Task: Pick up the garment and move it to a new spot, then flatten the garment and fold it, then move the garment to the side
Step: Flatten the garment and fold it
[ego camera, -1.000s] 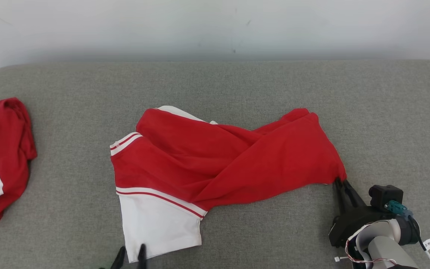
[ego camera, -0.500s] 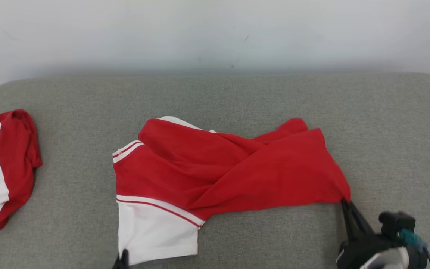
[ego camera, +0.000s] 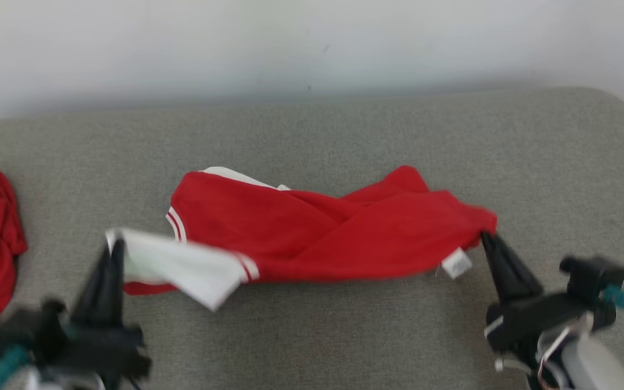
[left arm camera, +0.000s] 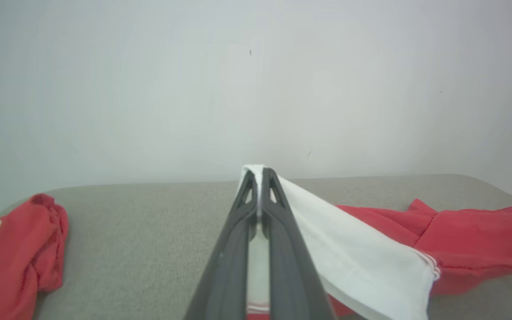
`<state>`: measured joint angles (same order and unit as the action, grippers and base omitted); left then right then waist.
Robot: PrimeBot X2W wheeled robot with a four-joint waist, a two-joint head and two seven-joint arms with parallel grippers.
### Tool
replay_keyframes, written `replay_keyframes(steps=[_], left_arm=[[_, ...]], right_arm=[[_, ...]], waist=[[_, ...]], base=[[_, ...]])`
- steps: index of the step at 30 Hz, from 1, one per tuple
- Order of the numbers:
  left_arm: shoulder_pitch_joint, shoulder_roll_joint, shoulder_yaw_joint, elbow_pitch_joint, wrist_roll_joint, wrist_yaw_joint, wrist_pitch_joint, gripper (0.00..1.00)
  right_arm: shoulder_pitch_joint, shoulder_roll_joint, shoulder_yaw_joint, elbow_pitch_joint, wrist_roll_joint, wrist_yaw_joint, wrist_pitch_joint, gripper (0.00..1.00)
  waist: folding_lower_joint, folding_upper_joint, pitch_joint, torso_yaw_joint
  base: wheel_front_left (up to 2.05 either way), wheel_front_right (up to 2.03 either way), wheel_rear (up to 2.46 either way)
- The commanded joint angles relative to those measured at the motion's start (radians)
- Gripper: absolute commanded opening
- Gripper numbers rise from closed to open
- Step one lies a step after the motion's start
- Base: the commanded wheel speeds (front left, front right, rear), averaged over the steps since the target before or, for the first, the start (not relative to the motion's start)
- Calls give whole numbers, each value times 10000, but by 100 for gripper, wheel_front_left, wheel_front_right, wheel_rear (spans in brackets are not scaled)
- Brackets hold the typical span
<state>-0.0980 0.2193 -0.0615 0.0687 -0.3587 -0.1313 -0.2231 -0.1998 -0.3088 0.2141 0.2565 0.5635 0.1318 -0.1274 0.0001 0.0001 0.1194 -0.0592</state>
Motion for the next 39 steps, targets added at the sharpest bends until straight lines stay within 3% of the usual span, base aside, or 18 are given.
replay_keyframes(steps=[1,8,13,18,22,28,35,39], left_arm=[[-462,281,-51,-125,-38,19,97,0],[-4400,2439,-1364,-434,-558,22,1420,0],[-7787,3240,-2357,302,-1214,22,2003,0],[-11766,3724,-3792,2186,-1838,22,2081,0],[-14587,3682,-4636,3797,-2305,24,1789,0],[-17422,3332,-5214,5392,-2710,24,1253,0],[-19560,3245,-6470,6590,-2983,23,882,0],[-19944,3096,-7004,6927,-3225,22,678,0]], right_arm=[[-249,-61,-23,-182,90,-25,99,0],[-2561,-67,-564,-1210,695,-25,1304,0],[-4948,102,-1021,-1016,1081,-25,2173,0],[-8097,478,-1695,-95,1227,-25,3098,0],[-10634,739,-2283,1078,1069,-25,3588,0],[-13128,1000,-2541,2580,540,-25,3564,0],[-14799,1016,-2505,3820,11,-25,3075,0],[-15081,939,-2434,4244,-137,-25,2859,0]], waist=[[-1,-1,222,-129],[-1,-1,1301,-266],[-1,-1,2353,-230],[-1,-1,3469,-164],[-1,-1,4171,-215],[-1,-1,4725,-351],[-1,-1,5031,-514],[-1,-1,5106,-505]], base=[[0,0,0],[0,0,0],[0,0,0],[0,0,0],[0,0,0],[0,0,0],[0,0,0],[0,0,0]])
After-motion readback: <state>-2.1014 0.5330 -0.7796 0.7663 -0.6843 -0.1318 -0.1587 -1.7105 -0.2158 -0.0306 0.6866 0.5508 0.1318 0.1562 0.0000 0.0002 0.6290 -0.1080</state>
